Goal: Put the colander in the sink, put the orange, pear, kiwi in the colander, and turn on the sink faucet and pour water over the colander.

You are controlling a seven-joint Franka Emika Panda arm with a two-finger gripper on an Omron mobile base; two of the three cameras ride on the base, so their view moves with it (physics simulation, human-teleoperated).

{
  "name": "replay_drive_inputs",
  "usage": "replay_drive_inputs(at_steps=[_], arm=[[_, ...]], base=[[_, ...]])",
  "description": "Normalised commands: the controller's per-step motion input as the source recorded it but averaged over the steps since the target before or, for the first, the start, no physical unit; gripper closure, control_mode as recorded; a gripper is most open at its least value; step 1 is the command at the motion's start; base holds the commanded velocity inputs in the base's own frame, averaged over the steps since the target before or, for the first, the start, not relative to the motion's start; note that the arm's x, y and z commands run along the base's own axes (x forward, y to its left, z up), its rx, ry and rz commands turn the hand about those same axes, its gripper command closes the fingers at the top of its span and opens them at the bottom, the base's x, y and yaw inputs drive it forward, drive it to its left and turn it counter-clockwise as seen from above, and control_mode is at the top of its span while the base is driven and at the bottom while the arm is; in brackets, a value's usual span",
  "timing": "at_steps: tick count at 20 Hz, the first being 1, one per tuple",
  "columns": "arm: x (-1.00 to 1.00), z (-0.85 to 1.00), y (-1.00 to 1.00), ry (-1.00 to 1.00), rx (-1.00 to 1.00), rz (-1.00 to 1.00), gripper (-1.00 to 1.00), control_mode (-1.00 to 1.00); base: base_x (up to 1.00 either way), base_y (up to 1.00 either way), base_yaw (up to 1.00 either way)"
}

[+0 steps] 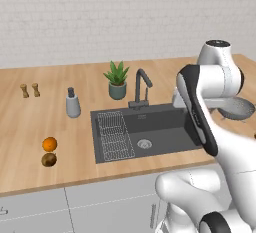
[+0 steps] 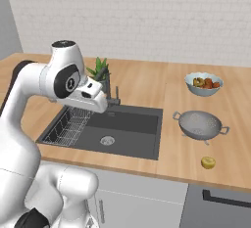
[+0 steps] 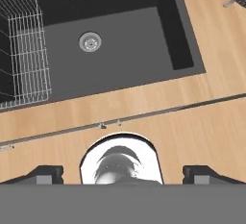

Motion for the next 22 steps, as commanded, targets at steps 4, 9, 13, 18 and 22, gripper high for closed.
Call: replay_drive_inputs(at_steps=[4,9,13,18,22], arm=[[0.36,-0.30,-0.86,0.09,0.00,-0.32,-1.00,-1.00],[0.52,-0.72,-1.00,0.08,0.00,-0.48,-1.00,-1.00],[0.16,-0.85,-0.95,0.10,-0.01,-0.70,-1.00,-1.00],[0.46,-0.06,-0.89,0.25,0.00,-0.34,-1.00,-1.00],[0.32,0.04,-0.81,0.11,0.08,-0.02,-1.00,-1.00]], base=[[0.00,0.00,0.00],[0.00,0.00,0.00],[0.00,0.00,0.00],[0.00,0.00,0.00],[0.00,0.00,0.00]])
